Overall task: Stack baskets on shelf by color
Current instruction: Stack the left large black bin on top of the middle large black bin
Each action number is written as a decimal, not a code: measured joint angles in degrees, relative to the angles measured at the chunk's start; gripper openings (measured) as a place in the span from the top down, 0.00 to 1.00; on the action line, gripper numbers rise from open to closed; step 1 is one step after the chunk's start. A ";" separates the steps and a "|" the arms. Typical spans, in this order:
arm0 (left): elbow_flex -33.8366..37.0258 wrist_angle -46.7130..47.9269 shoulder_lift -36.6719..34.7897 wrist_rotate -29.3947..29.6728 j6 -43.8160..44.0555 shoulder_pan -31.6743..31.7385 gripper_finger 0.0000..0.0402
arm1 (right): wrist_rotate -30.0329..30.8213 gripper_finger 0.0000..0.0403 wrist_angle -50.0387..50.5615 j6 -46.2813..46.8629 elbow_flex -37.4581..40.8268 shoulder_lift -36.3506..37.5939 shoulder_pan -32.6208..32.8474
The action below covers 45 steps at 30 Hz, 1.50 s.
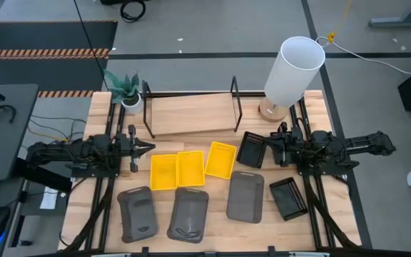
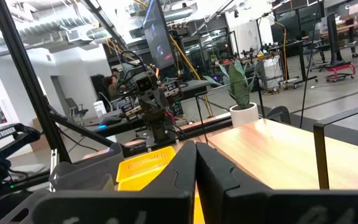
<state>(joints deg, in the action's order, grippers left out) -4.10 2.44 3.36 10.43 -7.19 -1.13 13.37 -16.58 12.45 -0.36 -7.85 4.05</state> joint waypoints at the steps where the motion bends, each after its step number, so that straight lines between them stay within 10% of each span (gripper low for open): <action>1: 0.00 -0.44 0.00 -0.43 3.02 -0.02 0.91 | 0.00 0.96 0.00 0.00 -0.02 -0.01 0.00; 8: -0.02 -2.29 0.00 -2.36 33.64 -0.02 0.93 | 0.00 0.96 0.00 0.00 -0.01 0.00 -0.02; 17: -1.17 -5.74 0.03 -13.51 45.50 -0.04 0.93 | 0.00 0.96 0.00 0.00 0.00 0.01 -0.02; 32: -24.85 14.11 17.89 -15.20 42.68 -0.39 0.98 | 0.00 0.96 -0.07 0.00 0.00 -0.01 -0.02; 45: -26.77 18.54 39.56 -19.36 46.92 -4.92 0.98 | 0.00 0.96 -0.09 0.00 0.00 0.00 -0.01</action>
<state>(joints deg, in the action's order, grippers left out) -30.87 20.99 42.92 -8.93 39.73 -6.04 13.37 -16.67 12.45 -0.36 -7.85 4.04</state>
